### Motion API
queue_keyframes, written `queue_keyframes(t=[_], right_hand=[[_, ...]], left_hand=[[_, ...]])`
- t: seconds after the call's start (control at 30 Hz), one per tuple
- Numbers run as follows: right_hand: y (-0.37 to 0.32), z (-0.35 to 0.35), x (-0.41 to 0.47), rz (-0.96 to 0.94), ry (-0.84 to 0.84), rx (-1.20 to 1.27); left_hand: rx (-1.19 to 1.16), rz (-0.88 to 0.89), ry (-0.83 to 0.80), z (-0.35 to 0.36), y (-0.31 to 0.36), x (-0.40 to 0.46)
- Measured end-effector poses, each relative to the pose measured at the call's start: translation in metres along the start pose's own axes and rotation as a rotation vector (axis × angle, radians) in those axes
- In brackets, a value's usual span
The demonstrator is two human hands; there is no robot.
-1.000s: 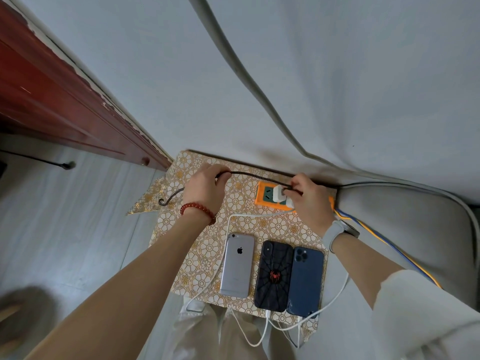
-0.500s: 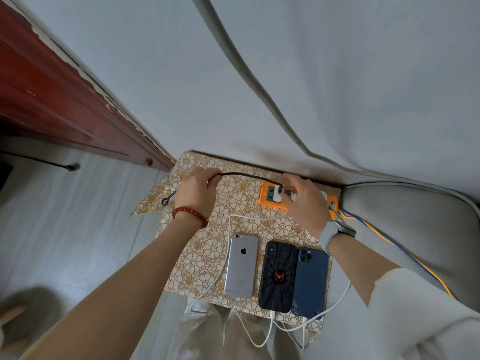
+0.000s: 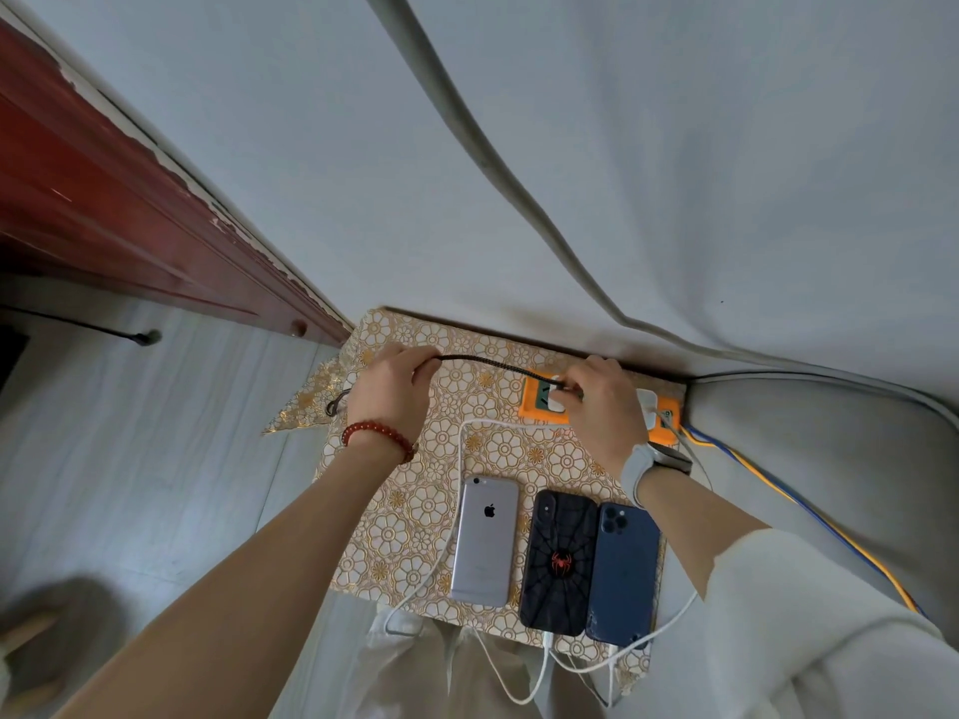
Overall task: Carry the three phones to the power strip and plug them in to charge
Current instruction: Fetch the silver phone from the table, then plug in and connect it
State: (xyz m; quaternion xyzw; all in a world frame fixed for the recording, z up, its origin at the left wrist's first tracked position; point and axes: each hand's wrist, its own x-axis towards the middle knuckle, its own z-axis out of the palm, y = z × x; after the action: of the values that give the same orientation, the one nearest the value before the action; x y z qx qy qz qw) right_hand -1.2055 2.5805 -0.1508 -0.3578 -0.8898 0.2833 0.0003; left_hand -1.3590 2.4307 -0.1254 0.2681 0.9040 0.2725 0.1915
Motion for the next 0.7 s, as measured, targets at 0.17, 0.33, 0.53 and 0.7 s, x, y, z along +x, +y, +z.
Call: queue_keyframes(t=[0.17,0.33,0.53,0.7], right_hand=[[0.003,0.001,-0.004,0.022,0.014,0.028],[0.002,0.002,-0.009,0.052,0.056,0.023],[0.007,0.005,-0.009,0.083,0.062,-0.081],[0.007,0.007,-0.01,0.097,0.065,-0.108]], left_hand=[[0.028,0.005,-0.056,-0.002,-0.005,-0.002],[0.021,0.009,-0.091,0.001,-0.004,-0.004],[0.026,0.021,-0.126,0.001,0.0,0.001],[0.02,0.034,-0.144,0.001,-0.002,-0.002]])
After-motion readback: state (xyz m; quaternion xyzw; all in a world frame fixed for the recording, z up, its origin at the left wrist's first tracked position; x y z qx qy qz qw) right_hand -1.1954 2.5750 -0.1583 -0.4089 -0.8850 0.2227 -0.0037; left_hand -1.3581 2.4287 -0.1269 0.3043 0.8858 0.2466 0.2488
